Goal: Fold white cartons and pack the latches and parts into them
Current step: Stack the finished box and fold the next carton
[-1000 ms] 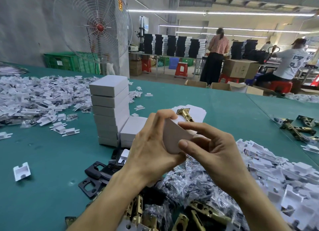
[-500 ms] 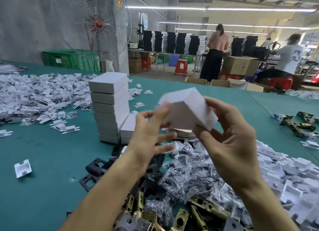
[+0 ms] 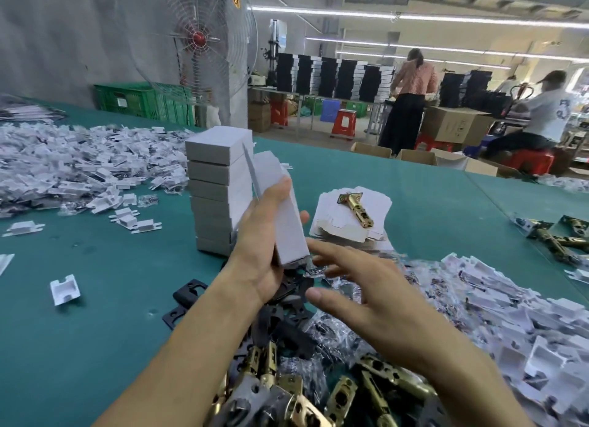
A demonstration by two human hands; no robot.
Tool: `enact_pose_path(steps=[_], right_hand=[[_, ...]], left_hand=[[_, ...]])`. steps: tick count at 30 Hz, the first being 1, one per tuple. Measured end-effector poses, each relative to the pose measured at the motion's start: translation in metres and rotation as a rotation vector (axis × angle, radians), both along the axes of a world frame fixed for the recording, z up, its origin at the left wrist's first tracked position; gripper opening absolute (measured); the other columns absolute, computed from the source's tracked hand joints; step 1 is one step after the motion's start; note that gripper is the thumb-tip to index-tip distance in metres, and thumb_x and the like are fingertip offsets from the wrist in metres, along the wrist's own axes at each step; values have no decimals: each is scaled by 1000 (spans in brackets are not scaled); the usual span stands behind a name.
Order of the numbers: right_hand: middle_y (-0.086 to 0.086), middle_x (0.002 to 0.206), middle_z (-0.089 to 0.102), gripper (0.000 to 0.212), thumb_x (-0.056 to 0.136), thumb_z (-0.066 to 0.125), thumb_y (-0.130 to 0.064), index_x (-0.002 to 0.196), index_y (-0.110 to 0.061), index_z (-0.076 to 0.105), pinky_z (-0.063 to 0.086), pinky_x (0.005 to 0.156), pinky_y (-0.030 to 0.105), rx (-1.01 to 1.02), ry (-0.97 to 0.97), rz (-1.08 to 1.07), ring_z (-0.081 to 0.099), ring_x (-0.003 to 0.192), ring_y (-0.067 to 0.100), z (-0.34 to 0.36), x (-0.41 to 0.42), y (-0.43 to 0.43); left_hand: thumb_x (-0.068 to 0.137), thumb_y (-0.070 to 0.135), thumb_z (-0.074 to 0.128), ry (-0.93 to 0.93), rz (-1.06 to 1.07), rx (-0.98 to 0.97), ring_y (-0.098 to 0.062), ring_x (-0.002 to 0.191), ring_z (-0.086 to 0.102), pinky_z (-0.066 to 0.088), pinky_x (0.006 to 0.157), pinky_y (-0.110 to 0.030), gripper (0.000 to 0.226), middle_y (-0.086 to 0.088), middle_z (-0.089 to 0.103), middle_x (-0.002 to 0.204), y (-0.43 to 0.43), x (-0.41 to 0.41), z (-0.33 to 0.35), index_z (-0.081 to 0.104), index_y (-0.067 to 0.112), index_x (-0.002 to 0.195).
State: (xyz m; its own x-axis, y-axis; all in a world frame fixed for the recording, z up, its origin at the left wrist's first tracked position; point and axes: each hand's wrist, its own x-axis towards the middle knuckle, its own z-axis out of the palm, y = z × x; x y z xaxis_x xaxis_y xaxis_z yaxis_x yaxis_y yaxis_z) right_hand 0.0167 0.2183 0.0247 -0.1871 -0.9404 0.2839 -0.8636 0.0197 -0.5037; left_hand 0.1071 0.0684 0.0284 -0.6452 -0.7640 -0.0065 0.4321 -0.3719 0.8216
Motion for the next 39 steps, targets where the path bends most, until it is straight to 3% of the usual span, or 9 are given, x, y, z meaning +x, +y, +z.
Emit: enact_pose_path(steps=[3,7,10,13,16,22,30,35,39], right_hand=[[-27,132,47,64,87,32,-75,145,-65,9,43,105,32,7,-11,1,46,122,-2,1,5,-2],[-24,127,47,61,87,30,-74,146,-61,19,46,101,31,-1,-39,-54,50,116,-3,7,6,-4],[-21,121,56,51,95,47,-55,144,-50,38,49,97,32,97,7,-86,57,106,-1,12,5,-5],[-19,111,57,33,95,53,-52,124,-38,58,47,88,22,253,91,-92,55,95,-3,9,11,-1],[-12,96,66,26,94,59,-49,106,-27,67,51,77,18,358,-7,-20,61,85,-2,-1,22,0],[2,103,67,28,95,55,-49,106,-24,61,55,84,39,491,46,-39,64,93,20,-25,43,-18],[14,110,66,28,90,51,-29,112,-19,64,55,78,35,585,49,-26,66,91,30,-24,63,-45],[13,85,58,35,91,55,-43,75,-13,50,46,66,34,491,118,-148,59,76,32,-23,71,-55],[8,88,54,33,78,72,-38,82,-15,48,42,64,34,522,167,-125,56,81,31,-23,80,-62]], left_hand=[[65,53,80,-41,-221,10,-19,70,72,56,54,-32,58,0,70,71,4,3,-1,64,17,106],[56,56,84,-201,-488,-70,-21,71,69,57,59,-37,57,-1,70,80,5,8,-2,77,17,96],[60,32,84,-191,-290,-81,-23,74,64,55,57,-36,74,-10,64,96,5,4,-3,56,17,126],[58,24,80,-173,37,-219,-19,86,61,59,68,-43,77,0,59,103,-1,1,-3,51,30,129],[61,27,78,-138,131,-220,-18,97,58,61,67,-44,68,4,59,106,-8,5,-1,58,27,125],[68,32,72,-155,223,-306,-18,93,58,61,56,-38,52,2,60,103,-5,2,-2,62,21,118],[74,30,71,-209,337,-477,6,73,63,61,53,-38,51,7,65,100,-6,0,-7,60,24,124],[74,31,70,-164,418,-449,-2,64,61,58,49,-33,40,13,67,80,-11,0,-5,63,23,113],[74,31,71,-162,458,-478,-4,61,62,57,47,-31,35,19,68,74,-12,1,-5,65,25,108]])
